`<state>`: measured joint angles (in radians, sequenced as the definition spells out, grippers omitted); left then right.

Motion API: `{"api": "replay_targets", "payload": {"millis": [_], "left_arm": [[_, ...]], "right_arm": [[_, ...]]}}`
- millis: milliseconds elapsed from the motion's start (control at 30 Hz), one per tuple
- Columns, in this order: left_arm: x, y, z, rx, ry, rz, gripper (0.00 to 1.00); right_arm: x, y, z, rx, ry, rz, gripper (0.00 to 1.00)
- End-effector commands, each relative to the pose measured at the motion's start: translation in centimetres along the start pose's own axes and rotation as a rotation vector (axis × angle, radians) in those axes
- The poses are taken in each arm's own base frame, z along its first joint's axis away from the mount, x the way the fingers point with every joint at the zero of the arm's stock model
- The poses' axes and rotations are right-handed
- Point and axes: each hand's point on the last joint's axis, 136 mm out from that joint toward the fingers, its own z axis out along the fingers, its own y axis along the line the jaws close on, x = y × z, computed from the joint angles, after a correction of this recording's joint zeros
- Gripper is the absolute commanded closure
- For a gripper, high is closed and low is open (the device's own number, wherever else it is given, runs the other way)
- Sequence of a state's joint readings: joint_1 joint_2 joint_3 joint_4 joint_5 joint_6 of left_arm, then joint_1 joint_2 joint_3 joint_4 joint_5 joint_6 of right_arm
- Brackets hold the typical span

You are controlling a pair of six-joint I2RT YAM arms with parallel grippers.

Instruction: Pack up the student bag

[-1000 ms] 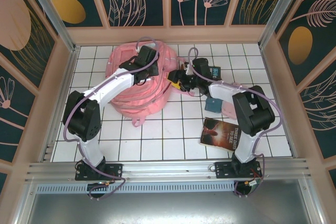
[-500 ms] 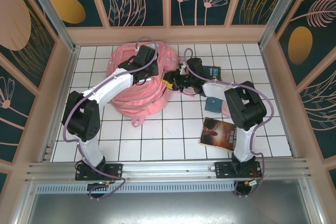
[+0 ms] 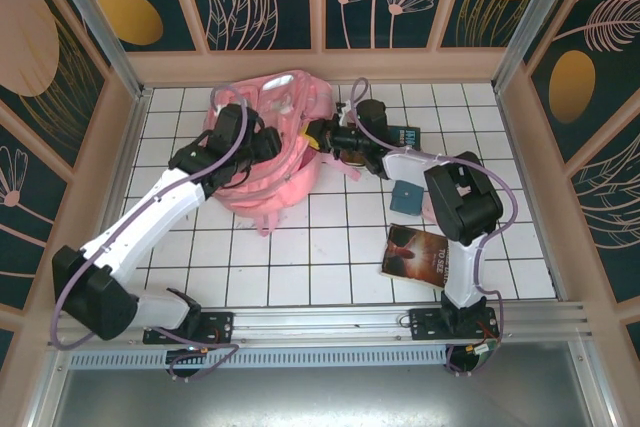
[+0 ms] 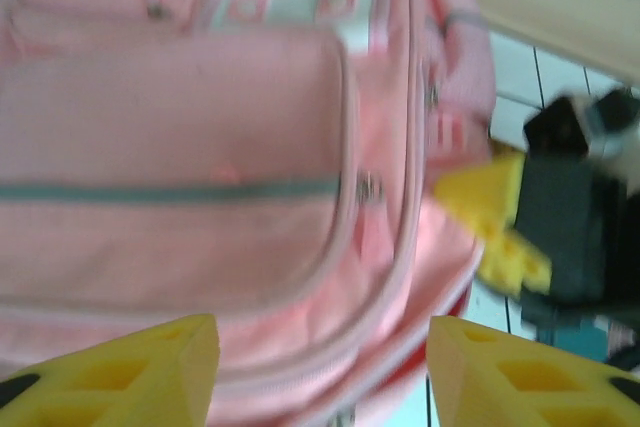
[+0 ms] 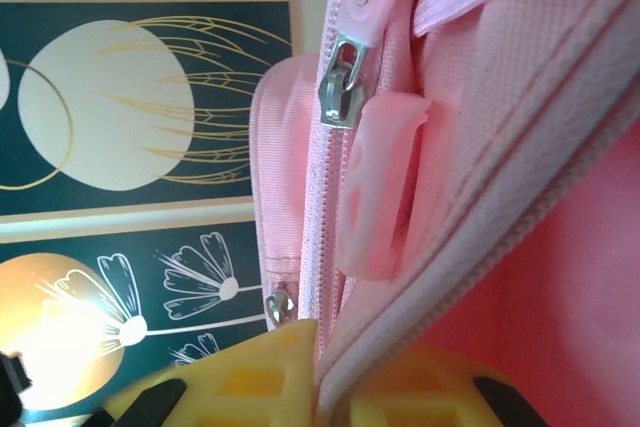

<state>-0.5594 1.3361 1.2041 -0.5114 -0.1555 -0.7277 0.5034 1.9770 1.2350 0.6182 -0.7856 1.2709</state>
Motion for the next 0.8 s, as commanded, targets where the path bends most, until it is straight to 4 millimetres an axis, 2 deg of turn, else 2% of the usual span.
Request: {"api": "replay_targets", "payload": {"millis": [0,100,200,300,500,767], "left_arm": [[6.2,0.3,0.6,0.016,0.189,-0.06,0.45],[8.0,-0.7,1.1,0.076,0.221,-0.109,0.5],[8.7,-0.8,2.2,0.095,0.218,-0.162,0.56],[8.7,-0.3,3.3,0.065,0.198,-0.18,0.6],[9.0,1.6,5.3,-0.052,0.177,-0.166,0.61],[8.0,2.2,6.5,-0.108,0.118,-0.176,0.7]], "right_arm": [[-0.2,4.2,1.3,-0.116,0.006,-0.101,0.88],[-0.2,4.1,2.0,-0.111,0.009,-0.099,0.89],[-0.1,4.0,2.1,-0.106,0.005,-0.102,0.89],[0.1,3.9,1.9,-0.099,0.006,-0.103,0.9],[0.4,4.0,1.6,-0.096,0.008,-0.109,0.9],[1.8,4.3,2.0,-0.101,0.04,-0.114,0.9]]}}
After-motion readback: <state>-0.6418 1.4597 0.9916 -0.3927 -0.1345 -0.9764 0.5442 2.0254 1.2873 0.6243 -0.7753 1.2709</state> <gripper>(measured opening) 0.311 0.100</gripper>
